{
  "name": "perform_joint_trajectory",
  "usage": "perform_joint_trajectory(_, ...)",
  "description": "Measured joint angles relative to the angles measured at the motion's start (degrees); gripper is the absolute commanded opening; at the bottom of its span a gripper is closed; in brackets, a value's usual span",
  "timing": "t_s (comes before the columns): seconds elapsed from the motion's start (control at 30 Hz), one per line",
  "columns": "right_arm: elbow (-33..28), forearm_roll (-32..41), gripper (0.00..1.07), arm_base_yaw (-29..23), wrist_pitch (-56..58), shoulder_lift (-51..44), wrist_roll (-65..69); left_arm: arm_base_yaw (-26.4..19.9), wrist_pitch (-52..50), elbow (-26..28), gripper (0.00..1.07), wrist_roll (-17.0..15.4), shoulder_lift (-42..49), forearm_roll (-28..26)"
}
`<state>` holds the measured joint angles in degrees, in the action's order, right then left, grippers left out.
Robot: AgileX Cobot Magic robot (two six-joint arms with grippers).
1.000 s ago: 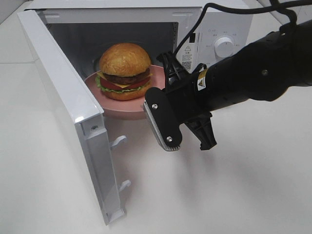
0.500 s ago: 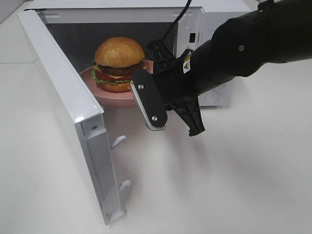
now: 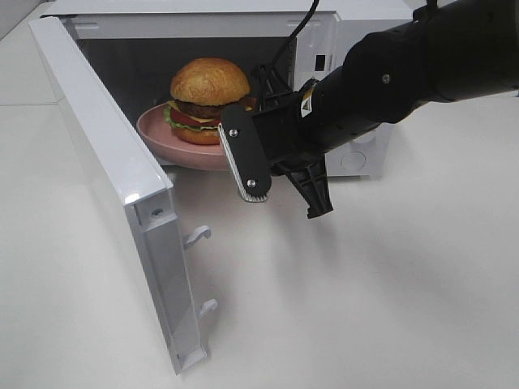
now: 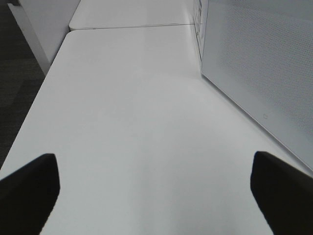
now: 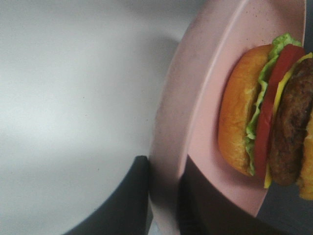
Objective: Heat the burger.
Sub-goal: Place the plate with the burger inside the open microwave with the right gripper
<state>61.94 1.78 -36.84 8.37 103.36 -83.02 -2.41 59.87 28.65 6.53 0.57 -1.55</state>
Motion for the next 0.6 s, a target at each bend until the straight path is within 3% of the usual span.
perform_joint_trajectory(0.6,9.17,0.00,0.00,0.29,-1.03,8.14,0.46,0.00,0.00,0.00,1.00,0.00,0.00,0.00)
